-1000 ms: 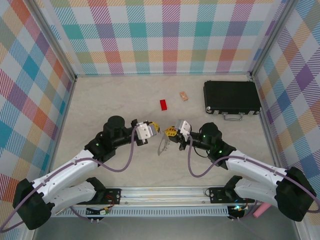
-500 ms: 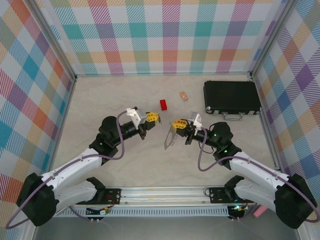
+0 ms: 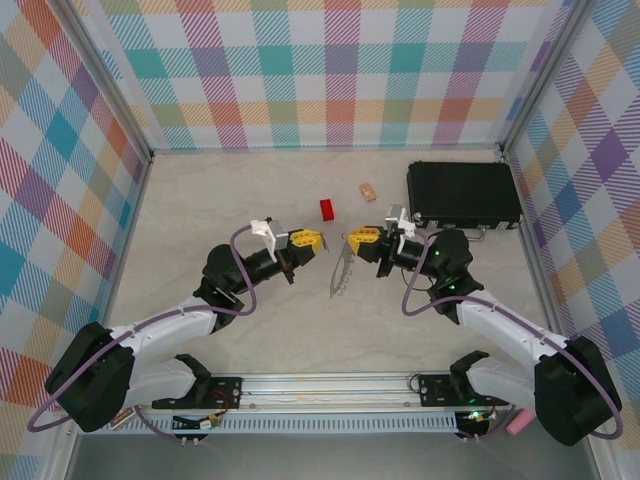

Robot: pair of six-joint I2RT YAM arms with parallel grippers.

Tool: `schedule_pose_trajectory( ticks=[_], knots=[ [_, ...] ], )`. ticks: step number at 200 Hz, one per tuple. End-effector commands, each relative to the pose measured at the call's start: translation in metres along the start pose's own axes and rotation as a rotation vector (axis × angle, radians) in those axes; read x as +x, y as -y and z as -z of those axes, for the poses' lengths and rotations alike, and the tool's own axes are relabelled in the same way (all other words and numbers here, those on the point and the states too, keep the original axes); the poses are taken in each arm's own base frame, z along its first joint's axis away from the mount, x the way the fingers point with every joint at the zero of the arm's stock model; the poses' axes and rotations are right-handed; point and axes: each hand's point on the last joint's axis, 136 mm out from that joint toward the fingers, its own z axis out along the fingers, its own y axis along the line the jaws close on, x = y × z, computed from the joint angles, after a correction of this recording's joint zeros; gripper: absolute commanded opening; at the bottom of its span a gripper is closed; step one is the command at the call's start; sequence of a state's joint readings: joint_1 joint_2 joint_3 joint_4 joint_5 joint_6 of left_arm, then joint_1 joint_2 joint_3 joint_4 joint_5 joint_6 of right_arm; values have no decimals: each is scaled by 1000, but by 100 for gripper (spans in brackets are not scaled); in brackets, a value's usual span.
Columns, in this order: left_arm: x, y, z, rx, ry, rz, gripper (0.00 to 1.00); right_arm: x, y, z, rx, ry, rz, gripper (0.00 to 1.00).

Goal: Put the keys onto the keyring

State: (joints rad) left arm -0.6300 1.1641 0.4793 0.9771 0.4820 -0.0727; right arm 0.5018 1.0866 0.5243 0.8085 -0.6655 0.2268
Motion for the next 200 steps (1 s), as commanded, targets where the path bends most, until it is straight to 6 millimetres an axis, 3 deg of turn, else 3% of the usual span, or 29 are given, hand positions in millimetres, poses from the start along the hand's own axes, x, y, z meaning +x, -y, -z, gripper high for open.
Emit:
schedule_pose_trajectory(
  ticks=[1,83,200],
  knots=[
    [-20,11,2,76,60,-8,0,-30,-13,-3,-84,56,45,0],
    [-27,24,-7,255,83,55,0,-28,-18,-9,-160,16,83,0],
    [-22,26,-10,281,48,77,0,-19,-20,-9,-183,-13,80,0]
  ],
)
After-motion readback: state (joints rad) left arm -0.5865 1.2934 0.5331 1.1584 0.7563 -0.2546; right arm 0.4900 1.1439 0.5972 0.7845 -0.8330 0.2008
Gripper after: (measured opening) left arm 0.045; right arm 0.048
